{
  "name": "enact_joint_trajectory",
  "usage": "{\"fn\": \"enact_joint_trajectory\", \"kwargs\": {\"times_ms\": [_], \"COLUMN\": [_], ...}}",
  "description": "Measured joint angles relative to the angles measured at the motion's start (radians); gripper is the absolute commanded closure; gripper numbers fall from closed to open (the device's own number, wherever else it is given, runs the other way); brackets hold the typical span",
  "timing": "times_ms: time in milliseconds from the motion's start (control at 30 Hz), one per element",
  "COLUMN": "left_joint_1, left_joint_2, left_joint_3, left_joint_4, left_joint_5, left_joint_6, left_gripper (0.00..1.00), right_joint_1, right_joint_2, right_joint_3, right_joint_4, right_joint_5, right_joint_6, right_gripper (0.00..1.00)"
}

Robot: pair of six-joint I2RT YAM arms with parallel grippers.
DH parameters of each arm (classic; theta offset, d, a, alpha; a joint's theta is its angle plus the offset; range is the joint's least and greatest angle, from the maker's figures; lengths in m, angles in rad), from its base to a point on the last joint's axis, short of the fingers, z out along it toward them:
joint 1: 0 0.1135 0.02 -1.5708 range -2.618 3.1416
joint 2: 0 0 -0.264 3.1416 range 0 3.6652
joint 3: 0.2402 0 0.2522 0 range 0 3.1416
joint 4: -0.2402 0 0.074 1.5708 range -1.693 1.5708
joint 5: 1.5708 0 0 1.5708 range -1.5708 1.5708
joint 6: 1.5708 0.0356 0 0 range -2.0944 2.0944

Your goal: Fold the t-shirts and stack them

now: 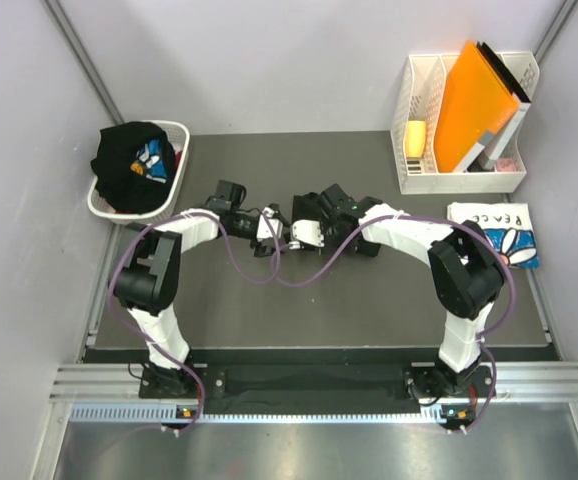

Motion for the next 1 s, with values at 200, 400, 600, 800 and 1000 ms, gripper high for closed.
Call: {"fn": "enact_joint_trajectory", "kwargs": {"times_ms": [200, 400, 600, 800, 1000], "left_joint_1": [-0.03, -0.041, -0.074, -0.105, -0.116], "left_joint_2": [0.058, 0.091, 0.125, 0.131, 0.132], "left_joint_3": [0.04, 0.06, 0.06, 0.06, 0.06], "left_joint_4": [0.0, 0.055, 0.161, 0.227, 0.254], "left_joint_5": [-0.007, -0.023, -0.039, -0.047, -0.049], "left_joint_6": [0.013, -0.011, -0.082, -0.132, -0.173], "left_gripper": [0.24, 0.24, 0.24, 0.24, 0.22], "right_joint_1": [-0.004, -0.005, -0.005, -0.005, -0.005], "right_joint_2": [0.0, 0.0, 0.0, 0.0, 0.0], "right_joint_3": [0.0, 0.0, 0.002, 0.013, 0.021], "right_joint_4": [0.0, 0.0, 0.0, -0.002, -0.005], "right_joint_5": [0.0, 0.003, 0.003, 0.003, 0.003], "right_joint_6": [0.003, 0.008, 0.012, 0.018, 0.027], "right_gripper": [1.0, 1.0, 1.0, 1.0, 1.0]}}
